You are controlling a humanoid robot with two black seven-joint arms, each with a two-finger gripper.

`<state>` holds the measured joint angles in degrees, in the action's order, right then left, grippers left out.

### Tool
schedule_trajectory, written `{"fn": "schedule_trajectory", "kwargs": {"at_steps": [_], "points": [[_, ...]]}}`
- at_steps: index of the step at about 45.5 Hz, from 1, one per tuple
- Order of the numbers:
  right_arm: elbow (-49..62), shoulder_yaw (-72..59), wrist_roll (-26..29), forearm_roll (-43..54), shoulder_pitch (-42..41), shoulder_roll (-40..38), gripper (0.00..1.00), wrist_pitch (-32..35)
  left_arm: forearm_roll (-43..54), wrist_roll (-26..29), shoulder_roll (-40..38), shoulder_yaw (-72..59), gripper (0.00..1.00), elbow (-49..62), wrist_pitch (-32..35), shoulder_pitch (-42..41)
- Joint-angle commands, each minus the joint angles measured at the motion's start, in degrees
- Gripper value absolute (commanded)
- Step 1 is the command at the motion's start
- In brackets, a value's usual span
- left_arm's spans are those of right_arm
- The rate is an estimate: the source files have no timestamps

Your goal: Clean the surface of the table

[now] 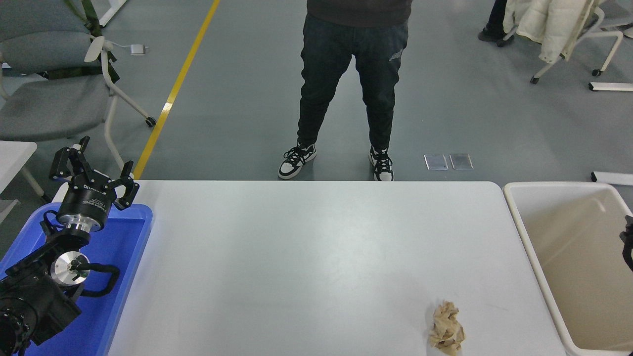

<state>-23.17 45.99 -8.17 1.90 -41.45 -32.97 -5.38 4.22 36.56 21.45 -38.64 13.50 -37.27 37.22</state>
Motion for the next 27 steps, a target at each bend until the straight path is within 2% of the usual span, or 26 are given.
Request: {"fn": "schedule_trajectory", "kwargs": {"at_steps": [1, 6, 12, 15, 19, 27], "points": [[-19.44, 9.99, -0.79, 1.09, 6.28, -0.78, 0.99, 1.68, 0.0, 0.0, 0.0, -0.03, 1.0, -0.06, 0.0, 0.05], [-25.6, 13.76, -2.72, 4.51, 11.73, 2.55, 0.99, 5.55, 0.0, 0.0, 0.0, 0.05, 1.0, -0.06, 0.0, 0.05], [-26.58, 16.85, -7.2, 16.1, 15.34, 10.2, 0.99, 5.81, 0.0, 0.0, 0.0, -0.03, 1.0, -0.06, -0.09, 0.05], [-26.66, 17.02, -8.79, 18.84, 16.22, 12.84, 0.99, 6.08, 0.0, 0.0, 0.0, -0.03, 1.0, 0.03, -0.09, 0.05], [-26.75, 16.85, -10.81, 19.11, 16.75, 15.39, 0.99, 7.22, 0.0, 0.0, 0.0, -0.03, 1.0, 0.03, -0.09, 0.05], [-26.05, 16.5, -11.16, 19.11, 17.01, 17.77, 0.99, 10.91, 0.0, 0.0, 0.0, -0.03, 1.0, -0.06, -0.09, 0.05]]}}
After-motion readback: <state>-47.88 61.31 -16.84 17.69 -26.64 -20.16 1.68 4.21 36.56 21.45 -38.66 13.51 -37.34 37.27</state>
